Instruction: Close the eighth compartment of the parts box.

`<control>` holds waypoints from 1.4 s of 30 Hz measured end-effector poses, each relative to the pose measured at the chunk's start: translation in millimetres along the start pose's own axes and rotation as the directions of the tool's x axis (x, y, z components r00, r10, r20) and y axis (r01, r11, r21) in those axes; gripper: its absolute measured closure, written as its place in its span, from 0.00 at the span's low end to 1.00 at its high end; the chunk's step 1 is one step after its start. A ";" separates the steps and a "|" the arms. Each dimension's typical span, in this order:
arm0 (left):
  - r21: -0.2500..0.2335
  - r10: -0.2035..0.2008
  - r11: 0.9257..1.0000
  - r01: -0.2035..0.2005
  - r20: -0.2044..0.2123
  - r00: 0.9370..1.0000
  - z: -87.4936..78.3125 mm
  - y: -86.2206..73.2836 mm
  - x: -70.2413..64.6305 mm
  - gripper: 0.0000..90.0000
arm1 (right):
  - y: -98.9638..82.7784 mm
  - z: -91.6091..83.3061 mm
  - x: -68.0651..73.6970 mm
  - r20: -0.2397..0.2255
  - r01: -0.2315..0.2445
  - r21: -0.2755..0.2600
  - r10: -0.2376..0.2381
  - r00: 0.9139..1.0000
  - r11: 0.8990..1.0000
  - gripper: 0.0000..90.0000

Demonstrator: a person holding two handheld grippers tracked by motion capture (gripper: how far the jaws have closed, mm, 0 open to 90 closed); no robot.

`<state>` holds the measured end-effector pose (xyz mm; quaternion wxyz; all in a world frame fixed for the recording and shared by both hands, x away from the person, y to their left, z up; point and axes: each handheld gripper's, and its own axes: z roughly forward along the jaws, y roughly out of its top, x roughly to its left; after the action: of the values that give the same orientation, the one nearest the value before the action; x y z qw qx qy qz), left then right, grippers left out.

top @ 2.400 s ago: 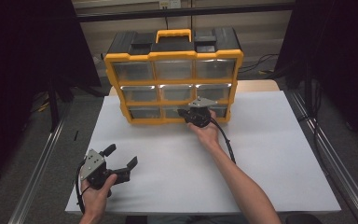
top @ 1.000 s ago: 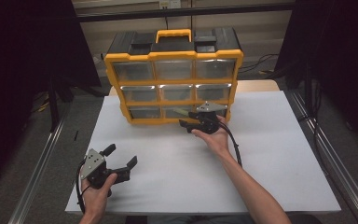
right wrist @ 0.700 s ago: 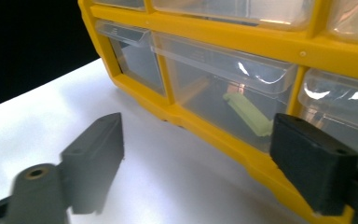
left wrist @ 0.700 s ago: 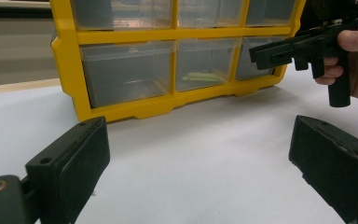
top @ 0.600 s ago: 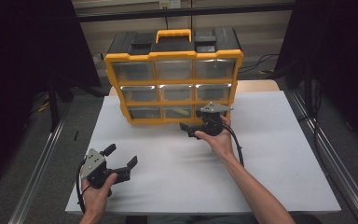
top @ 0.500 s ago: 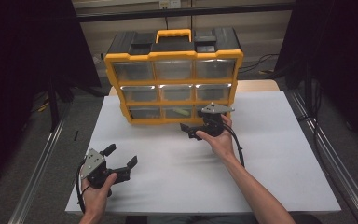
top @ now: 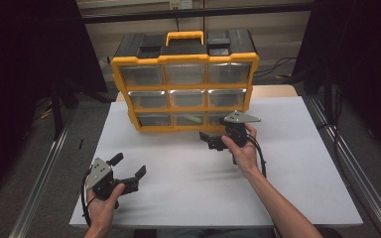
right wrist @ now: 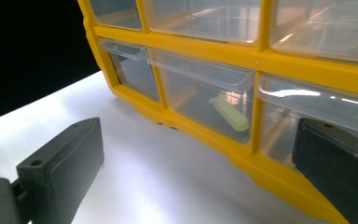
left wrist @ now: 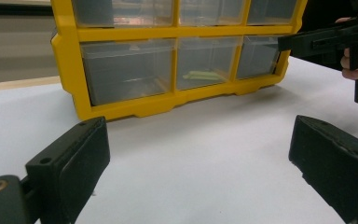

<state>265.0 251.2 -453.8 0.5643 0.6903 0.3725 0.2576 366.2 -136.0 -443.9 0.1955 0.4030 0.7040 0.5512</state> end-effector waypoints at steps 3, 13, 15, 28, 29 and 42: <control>-0.007 -0.006 1.000 0.006 -0.003 1.000 -0.3 0.2 0.3 0.06 | -2.1 -7.1 -0.4 0.032 0.021 0.005 -0.021 0.999 1.000 0.02; 0.002 -0.006 1.000 0.006 -0.015 1.000 -0.4 -0.3 0.8 0.06 | -8.1 -30.4 -6.3 0.081 0.041 -0.004 -0.041 0.996 0.999 0.02; 0.002 -0.006 1.000 0.006 -0.011 1.000 0.0 -0.4 0.6 0.06 | -8.4 -35.9 -7.9 0.079 0.043 -0.008 -0.042 0.996 0.999 0.02; 0.005 -0.011 1.000 0.011 -0.026 1.000 -0.1 -0.2 0.9 0.06 | -14.0 -66.6 -12.7 0.115 0.051 -0.034 -0.047 0.992 0.998 0.02; -0.001 -0.024 1.000 0.024 -0.015 1.000 0.6 -0.4 0.1 0.06 | -14.3 -69.1 -12.7 0.110 0.049 -0.038 -0.044 0.993 0.998 0.02; 0.003 -0.008 1.000 0.008 -0.021 1.000 -0.5 -0.2 0.3 0.06 | -20.3 -105.4 -16.0 0.142 0.054 -0.067 -0.044 0.989 0.996 0.02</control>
<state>264.8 251.7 -453.9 0.5603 0.6869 0.3816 0.2618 292.8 -215.1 -432.2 0.2722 0.4161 0.6783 0.5410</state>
